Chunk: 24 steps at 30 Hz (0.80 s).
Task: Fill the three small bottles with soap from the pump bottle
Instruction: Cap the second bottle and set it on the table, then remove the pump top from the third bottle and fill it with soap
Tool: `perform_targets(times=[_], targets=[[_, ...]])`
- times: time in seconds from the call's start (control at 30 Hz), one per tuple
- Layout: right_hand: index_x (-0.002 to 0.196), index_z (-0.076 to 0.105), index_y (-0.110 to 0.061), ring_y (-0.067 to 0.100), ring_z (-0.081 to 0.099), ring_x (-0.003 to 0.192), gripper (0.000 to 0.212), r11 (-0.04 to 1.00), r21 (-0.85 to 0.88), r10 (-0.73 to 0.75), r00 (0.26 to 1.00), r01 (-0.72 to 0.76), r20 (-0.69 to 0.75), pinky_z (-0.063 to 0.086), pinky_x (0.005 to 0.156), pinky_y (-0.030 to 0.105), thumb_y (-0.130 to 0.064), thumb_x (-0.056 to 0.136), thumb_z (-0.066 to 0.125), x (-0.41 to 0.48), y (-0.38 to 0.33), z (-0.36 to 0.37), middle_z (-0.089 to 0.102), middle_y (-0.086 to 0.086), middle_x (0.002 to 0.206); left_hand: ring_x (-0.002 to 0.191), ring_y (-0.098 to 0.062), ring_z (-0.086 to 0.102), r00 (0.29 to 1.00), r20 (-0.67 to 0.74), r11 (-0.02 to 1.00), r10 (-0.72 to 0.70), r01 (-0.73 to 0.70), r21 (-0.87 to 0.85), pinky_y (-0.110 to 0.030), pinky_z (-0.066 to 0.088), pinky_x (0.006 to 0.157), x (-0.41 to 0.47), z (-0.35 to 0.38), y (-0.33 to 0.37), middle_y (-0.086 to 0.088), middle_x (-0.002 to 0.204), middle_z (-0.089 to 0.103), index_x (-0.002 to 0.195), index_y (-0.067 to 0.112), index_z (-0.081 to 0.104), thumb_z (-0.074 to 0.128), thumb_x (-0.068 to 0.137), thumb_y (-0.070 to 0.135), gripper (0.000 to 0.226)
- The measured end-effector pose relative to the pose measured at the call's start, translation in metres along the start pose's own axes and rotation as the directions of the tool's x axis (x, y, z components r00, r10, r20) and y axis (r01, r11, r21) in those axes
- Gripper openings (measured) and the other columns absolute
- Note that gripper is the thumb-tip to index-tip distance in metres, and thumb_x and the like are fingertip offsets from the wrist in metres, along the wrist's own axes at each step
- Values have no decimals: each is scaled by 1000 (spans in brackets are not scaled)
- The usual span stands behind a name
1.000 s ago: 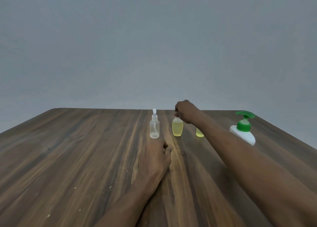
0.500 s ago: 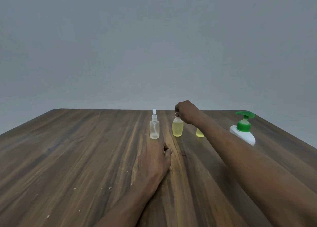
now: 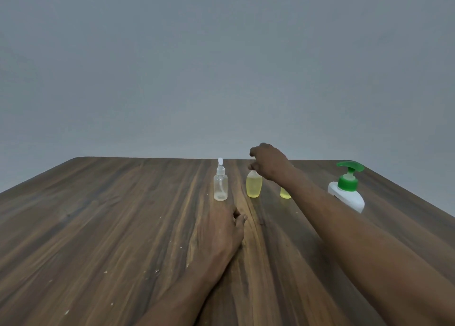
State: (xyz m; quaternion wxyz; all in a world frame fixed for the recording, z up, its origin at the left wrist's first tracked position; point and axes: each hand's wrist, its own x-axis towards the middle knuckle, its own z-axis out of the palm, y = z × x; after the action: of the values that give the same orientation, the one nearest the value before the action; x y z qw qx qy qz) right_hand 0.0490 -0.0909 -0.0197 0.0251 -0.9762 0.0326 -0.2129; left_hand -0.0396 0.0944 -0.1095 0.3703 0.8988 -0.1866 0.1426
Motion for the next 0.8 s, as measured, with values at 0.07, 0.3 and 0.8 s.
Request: perform_targets(times=[0.07,0.3,0.8], targets=[[121,61,-3,31,55,109,37,997,66,-29,993,37,-116,50,85,39,-28,94,64,-5,-14,-6,57,14,118,63,1,50,1000,-19,1000,-25,25,1,-14,28,51,1,1,-1,12,75,60,84,24,61,59,97,38,19],[72,47,-12,18,51,74,38,934,331,75,979,-136,191,37,68,30,-39,78,73,-22,-64,32,49,-1,74,63,-6,58,979,-174,976,-104,67,-206,-12,37,51,7,1,-10,4,72,67,92,13,70,65,92,18,7],[92,64,-8,18,60,76,36,801,580,91,988,-145,122,51,68,36,-38,78,78,-63,-51,18,62,3,82,104,-12,62,969,-117,862,-219,136,-487,-24,47,85,12,-3,-14,6,111,64,126,12,62,86,75,24,57]])
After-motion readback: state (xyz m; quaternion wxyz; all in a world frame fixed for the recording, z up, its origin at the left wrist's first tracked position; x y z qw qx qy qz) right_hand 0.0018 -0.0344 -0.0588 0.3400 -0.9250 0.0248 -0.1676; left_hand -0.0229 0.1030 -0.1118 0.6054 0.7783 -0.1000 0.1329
